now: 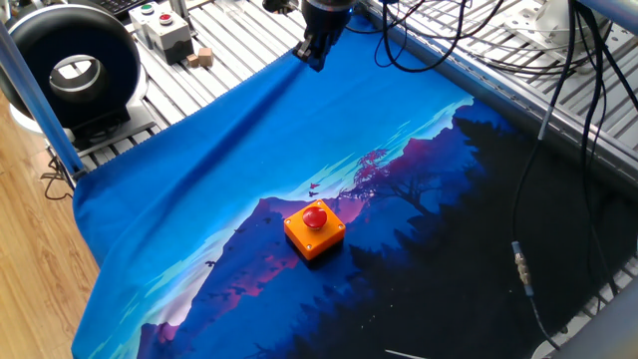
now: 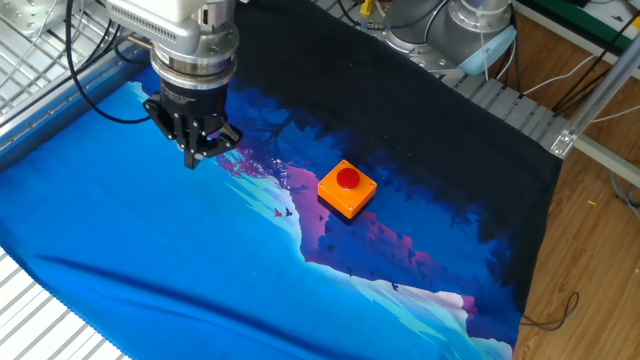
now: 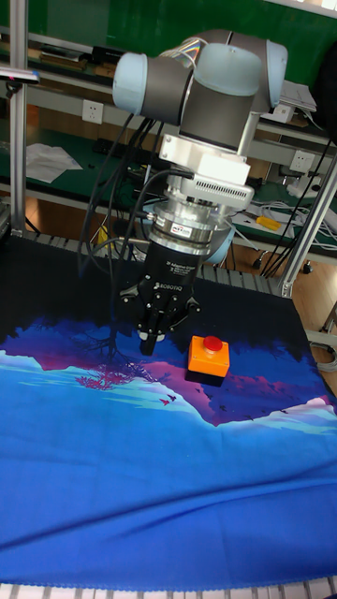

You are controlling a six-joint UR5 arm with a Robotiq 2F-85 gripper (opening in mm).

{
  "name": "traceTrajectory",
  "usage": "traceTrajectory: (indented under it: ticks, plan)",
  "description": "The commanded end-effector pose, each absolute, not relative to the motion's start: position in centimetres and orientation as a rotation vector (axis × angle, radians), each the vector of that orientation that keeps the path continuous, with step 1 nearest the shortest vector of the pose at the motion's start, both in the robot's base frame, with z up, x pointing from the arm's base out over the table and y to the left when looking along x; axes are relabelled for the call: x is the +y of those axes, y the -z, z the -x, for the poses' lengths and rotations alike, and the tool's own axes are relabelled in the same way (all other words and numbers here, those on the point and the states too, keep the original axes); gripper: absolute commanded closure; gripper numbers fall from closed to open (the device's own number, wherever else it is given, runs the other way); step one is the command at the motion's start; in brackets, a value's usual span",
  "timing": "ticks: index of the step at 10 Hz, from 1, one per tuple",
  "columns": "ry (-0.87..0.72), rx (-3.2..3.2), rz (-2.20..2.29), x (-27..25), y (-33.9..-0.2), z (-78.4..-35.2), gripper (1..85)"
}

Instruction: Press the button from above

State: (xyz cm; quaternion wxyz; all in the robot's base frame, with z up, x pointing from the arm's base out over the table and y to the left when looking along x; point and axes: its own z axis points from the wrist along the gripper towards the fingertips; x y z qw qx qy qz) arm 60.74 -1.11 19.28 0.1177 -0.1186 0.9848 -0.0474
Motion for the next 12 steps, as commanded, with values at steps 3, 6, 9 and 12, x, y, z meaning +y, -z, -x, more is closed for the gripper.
traceTrajectory:
  ticks: [3,6,9,12]
  plan:
    - [0.096,2.932,0.331,-0.5,-18.2,-59.6,84.7]
    - [0.089,2.95,0.361,-0.3,-17.7,-59.1,84.7]
    - [0.016,2.963,0.326,0.9,-17.4,-58.7,84.7]
    - [0.008,2.959,0.3,1.0,-17.5,-58.9,84.7]
